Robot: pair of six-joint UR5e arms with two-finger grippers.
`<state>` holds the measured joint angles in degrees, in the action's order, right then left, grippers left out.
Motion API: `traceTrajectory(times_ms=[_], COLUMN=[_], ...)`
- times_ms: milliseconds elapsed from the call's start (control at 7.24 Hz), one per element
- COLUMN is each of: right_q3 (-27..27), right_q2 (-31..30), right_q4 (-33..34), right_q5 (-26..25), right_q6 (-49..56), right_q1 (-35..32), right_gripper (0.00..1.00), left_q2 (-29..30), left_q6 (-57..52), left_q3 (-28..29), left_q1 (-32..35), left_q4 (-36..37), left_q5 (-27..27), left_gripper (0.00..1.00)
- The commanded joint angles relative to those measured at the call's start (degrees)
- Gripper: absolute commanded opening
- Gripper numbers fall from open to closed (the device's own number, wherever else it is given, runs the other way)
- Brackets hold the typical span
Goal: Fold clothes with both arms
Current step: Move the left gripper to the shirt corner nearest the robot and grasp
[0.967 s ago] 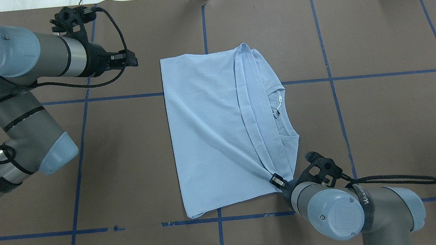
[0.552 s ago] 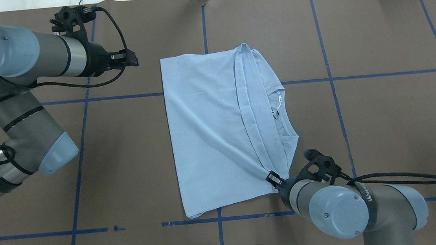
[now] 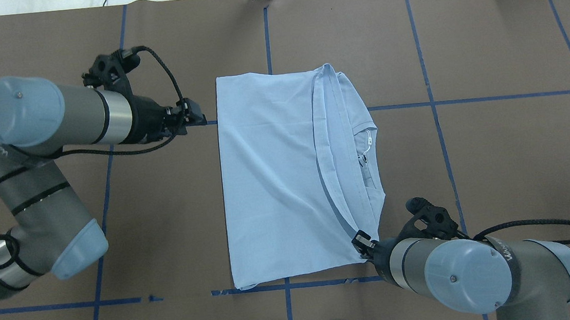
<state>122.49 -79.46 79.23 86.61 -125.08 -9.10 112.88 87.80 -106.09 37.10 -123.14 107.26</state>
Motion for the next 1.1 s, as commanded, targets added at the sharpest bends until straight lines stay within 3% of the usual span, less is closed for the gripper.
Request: traceTrajectory(times_ms=[0,138,276,414,967], right_q3=[0.6,0.6,0.6,0.7,1.0], right_q2=[-1.0,-1.0,-1.0,-1.0,-0.9], right_q4=[0.0,0.0,0.0,0.0,0.0], right_q5=[1.1,1.5,1.5,1.5,1.5], right_q6=[-0.3,-0.3,-0.3,-0.3,-0.2], right_q1=[0.6,0.7,0.7,0.7,0.6], right_gripper=[0.0,0.0,0.0,0.0,0.0], left_q2=[-4.8,-5.4,-5.0,-4.8,-2.9], left_q6=[12.2,15.0,16.7,17.6,19.1], left_q3=[-4.6,-4.7,-5.3,-4.9,-3.0], left_q1=[-7.6,-12.8,-17.1,-20.8,-25.3], left_q4=[0.7,4.9,8.9,9.2,9.3], left_q5=[0.1,-0.2,-4.4,-6.5,-6.5], left_gripper=[0.64,0.68,0.69,0.69,0.62])
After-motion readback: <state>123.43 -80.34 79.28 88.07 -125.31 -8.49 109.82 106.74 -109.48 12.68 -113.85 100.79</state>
